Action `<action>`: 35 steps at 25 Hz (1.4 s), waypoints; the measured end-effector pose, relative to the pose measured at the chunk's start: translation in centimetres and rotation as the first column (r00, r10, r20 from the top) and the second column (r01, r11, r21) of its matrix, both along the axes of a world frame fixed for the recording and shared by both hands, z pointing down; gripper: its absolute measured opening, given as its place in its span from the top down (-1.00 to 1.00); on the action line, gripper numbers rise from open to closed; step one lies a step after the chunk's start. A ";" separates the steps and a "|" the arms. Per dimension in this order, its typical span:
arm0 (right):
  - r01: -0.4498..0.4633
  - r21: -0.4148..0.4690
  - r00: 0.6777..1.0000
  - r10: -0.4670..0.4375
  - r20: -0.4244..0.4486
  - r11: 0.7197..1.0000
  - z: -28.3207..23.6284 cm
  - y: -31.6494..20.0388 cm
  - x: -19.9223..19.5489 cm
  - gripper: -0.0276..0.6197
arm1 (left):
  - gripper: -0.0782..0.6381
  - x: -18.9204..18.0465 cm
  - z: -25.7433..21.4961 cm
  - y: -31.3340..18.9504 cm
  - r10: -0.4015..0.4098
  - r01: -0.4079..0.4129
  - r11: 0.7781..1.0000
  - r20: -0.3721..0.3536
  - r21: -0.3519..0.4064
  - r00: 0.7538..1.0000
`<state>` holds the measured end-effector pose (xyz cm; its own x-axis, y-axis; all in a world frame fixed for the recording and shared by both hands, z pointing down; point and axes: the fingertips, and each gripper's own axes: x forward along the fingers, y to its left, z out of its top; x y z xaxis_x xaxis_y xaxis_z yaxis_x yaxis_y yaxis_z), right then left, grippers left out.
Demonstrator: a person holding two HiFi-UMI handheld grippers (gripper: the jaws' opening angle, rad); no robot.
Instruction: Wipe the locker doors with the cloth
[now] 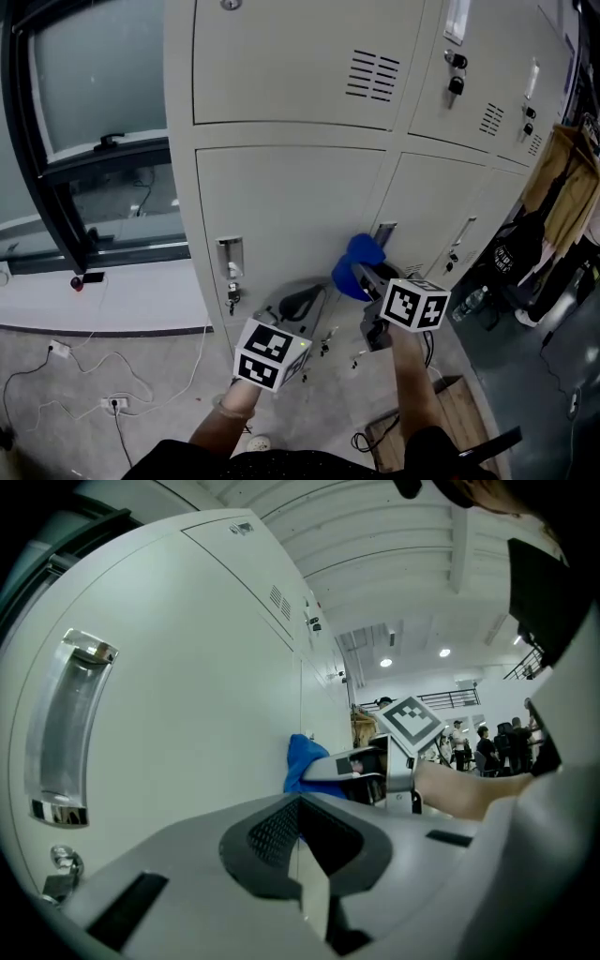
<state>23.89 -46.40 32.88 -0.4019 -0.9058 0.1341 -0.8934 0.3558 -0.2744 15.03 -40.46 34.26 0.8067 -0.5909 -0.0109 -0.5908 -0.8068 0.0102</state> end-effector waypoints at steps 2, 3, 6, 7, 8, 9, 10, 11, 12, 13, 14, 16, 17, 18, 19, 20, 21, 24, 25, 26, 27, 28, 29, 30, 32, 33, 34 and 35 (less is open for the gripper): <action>-0.008 0.003 1.000 0.008 0.000 1.000 0.0 0.0 0.1 0.60 | 0.76 -0.3 0.0 0.1 -0.005 0.005 1.000 0.001 -0.001 1.000; -0.015 0.006 1.000 0.015 0.002 1.000 0.0 0.1 0.1 0.60 | 0.76 -0.5 0.1 0.1 -0.008 0.008 1.000 0.002 -0.003 1.000; -0.030 0.013 1.000 0.030 -0.002 0.999 0.0 0.3 -0.2 0.60 | 0.76 -1.3 0.2 0.3 -0.025 0.025 1.000 0.001 -0.005 1.000; -0.029 0.015 1.000 0.029 -0.006 0.999 0.1 0.5 -0.6 0.60 | 0.76 -1.7 0.2 0.4 -0.032 0.032 0.999 0.000 -0.005 0.999; -0.021 0.018 1.000 0.022 -0.006 1.000 0.3 0.7 -1.1 0.60 | 0.76 -2.1 0.3 0.5 -0.041 0.041 0.999 -0.002 -0.007 0.999; -0.009 0.022 1.000 0.009 -0.003 1.000 0.4 1.0 -1.8 0.60 | 0.76 -2.5 0.4 0.6 -0.051 0.051 0.999 -0.003 -0.009 0.999; 0.009 0.028 1.000 -0.009 0.001 1.000 0.6 1.4 -2.6 0.60 | 0.76 -3.0 0.6 0.8 -0.062 0.062 0.998 -0.004 -0.013 0.998; 0.029 0.032 1.000 -0.030 0.004 0.999 0.8 1.7 -3.6 0.60 | 0.76 -3.6 0.9 0.9 -0.073 0.073 0.997 -0.003 -0.017 0.997; 0.052 0.035 0.999 -0.052 0.003 0.998 1.1 2.0 -4.7 0.60 | 0.76 -4.1 1.2 1.1 -0.085 0.085 0.996 -0.002 -0.023 0.996; 0.075 0.035 0.997 -0.075 -0.003 0.997 1.6 2.2 -5.8 0.60 | 0.76 -4.7 1.5 1.2 -0.097 0.097 0.995 0.000 -0.030 0.995; 0.097 0.031 0.995 -0.097 -0.013 0.995 2.1 2.4 -7.0 0.60 | 0.76 -5.3 1.9 1.4 -0.111 0.111 0.993 0.001 -0.037 0.994; 0.137 0.019 0.990 -0.137 -0.038 0.990 3.5 2.7 -9.3 0.60 | 0.76 -6.9 2.8 1.7 -0.144 0.144 0.988 0.002 -0.055 0.990; 0.157 0.013 0.987 -0.156 -0.048 0.988 4.2 2.8 -10.6 0.60 | 0.76 -7.7 3.2 1.8 -0.161 0.161 0.985 0.004 -0.064 0.987; 0.176 0.006 0.983 -0.176 -0.052 0.984 4.8 2.9 -11.8 0.60 | 0.76 -8.6 3.6 1.9 -0.178 0.178 0.981 0.007 -0.071 0.984; 0.195 -0.002 0.979 -0.195 -0.052 0.981 5.5 2.9 -13.0 0.60 | 0.76 -9.4 4.0 2.1 -0.196 0.196 0.978 0.011 -0.078 0.981; 0.213 -0.010 0.976 -0.213 -0.049 0.977 6.1 3.0 -14.1 0.60 | 0.76 -10.3 4.4 2.3 -0.213 0.214 0.973 0.015 -0.084 0.977; 0.230 -0.019 0.972 -0.230 -0.044 0.973 6.7 3.1 -15.2 0.60 | 0.76 -11.1 4.7 2.4 -0.231 0.232 0.969 0.017 -0.090 0.973; 0.270 -0.034 0.962 -0.271 -0.032 0.962 7.9 3.2 -17.9 0.60 | 0.76 -13.7 5.0 2.7 -0.283 0.283 0.954 0.017 -0.095 0.959; 0.280 -0.040 0.959 -0.281 -0.032 0.959 8.4 3.2 -18.7 0.60 | 0.76 -14.4 5.0 2.7 -0.299 0.299 0.949 0.019 -0.094 0.954; 0.289 -0.048 0.956 -0.291 -0.031 0.956 8.9 3.2 -19.4 0.60 | 0.76 -15.2 5.1 2.8 -0.315 0.315 0.944 0.021 -0.094 0.949; 0.299 -0.059 0.953 -0.301 -0.030 0.952 9.5 3.3 -20.1 0.60 | 0.76 -16.0 5.1 2.8 -0.330 0.331 0.939 0.023 -0.094 0.944; 0.310 -0.069 0.949 -0.313 -0.028 0.948 10.0 3.3 -20.8 0.60 | 0.76 -16.7 5.3 2.9 -0.345 0.346 0.933 0.023 -0.097 0.938; 0.321 -0.076 0.946 -0.324 -0.025 0.944 10.5 3.3 -21.6 0.60 | 0.76 -17.4 5.4 2.9 -0.359 0.360 0.928 0.023 -0.101 0.933; 0.330 -0.081 0.943 -0.333 -0.020 0.940 10.8 3.3 -22.3 0.60 | 0.76 -18.0 5.6 2.9 -0.372 0.372 0.922 0.024 -0.105 0.928; 0.346 -0.085 0.937 -0.349 -0.011 0.934 11.2 3.1 -23.5 0.60 | 0.76 -19.2 5.8 2.8 -0.393 0.394 0.913 0.030 -0.107 0.919; 0.354 -0.088 0.934 -0.356 -0.010 0.931 11.4 2.9 -24.1 0.60 | 0.76 -19.7 5.9 2.8 -0.403 0.404 0.908 0.033 -0.109 0.915; 0.360 -0.091 0.932 -0.363 -0.016 0.929 11.5 2.8 -24.7 0.60 | 0.76 -20.1 6.0 2.8 -0.412 0.413 0.904 0.034 -0.111 0.911; 0.363 -0.091 0.930 -0.367 -0.027 0.927 11.6 2.6 -25.2 0.60 | 0.76 -20.5 6.0 2.8 -0.419 0.420 0.900 0.034 -0.112 0.907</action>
<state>-1.30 -43.78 44.46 -0.6950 -0.6824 0.2263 -0.7174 0.6373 -0.2815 -5.48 -37.67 40.24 0.4835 -0.8714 0.0829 -0.8748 -0.4777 0.0808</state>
